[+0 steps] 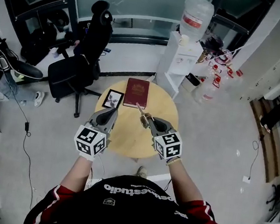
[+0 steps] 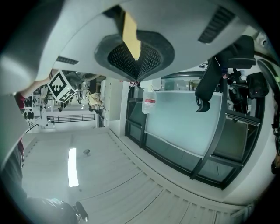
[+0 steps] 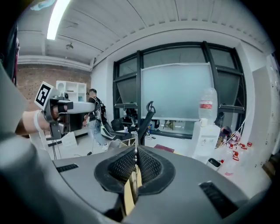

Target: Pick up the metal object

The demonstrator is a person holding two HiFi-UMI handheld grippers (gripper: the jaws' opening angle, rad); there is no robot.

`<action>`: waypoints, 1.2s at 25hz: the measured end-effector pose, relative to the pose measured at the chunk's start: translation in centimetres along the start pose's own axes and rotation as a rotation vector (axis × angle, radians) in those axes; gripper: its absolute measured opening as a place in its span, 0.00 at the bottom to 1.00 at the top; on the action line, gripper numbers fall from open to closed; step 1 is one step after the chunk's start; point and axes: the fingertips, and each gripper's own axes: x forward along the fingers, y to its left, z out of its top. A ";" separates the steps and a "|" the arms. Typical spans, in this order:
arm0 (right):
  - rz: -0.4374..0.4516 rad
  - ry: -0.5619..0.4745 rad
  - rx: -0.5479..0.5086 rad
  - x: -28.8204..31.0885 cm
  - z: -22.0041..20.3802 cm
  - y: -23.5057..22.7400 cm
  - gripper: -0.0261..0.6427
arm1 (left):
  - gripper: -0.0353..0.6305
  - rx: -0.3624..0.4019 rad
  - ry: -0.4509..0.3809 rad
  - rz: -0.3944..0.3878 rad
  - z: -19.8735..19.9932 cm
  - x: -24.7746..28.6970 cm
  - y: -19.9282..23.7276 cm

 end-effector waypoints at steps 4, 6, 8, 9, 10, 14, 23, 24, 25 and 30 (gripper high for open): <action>-0.044 -0.045 0.014 -2.0 1.2 1.9 0.08 | 0.08 0.005 -0.021 -0.030 0.8 -1.5 0.0; -0.066 -0.063 0.012 -2.9 1.7 2.6 0.08 | 0.08 0.005 -0.039 -0.039 1.4 -2.2 0.1; -0.086 -0.090 0.023 -3.8 2.1 3.0 0.08 | 0.08 0.002 -0.053 -0.047 1.7 -2.7 0.1; -0.096 -0.109 0.033 -4.2 2.4 3.2 0.08 | 0.08 0.001 -0.056 -0.051 1.8 -2.9 0.1; -0.105 -0.130 0.046 -4.7 2.6 3.4 0.08 | 0.08 -0.001 -0.056 -0.054 1.7 -3.2 0.1; -0.145 -0.208 0.109 -6.4 3.8 3.6 0.08 | 0.08 -0.011 -0.056 -0.060 1.4 -4.2 0.1; -0.268 -0.298 0.186 -9.7 5.6 2.9 0.08 | 0.08 0.036 -0.130 -0.057 5.2 -6.6 -0.2; -0.281 -0.304 0.191 -10.1 5.8 2.9 0.08 | 0.08 0.043 -0.142 -0.053 5.8 -6.9 -0.1; -0.294 -0.311 0.194 -10.5 6.0 2.8 0.08 | 0.08 0.048 -0.152 -0.047 6.3 -7.2 0.0; -0.371 -0.341 0.179 -12.3 6.9 2.9 0.08 | 0.08 0.050 -0.157 -0.003 6.4 -7.6 1.1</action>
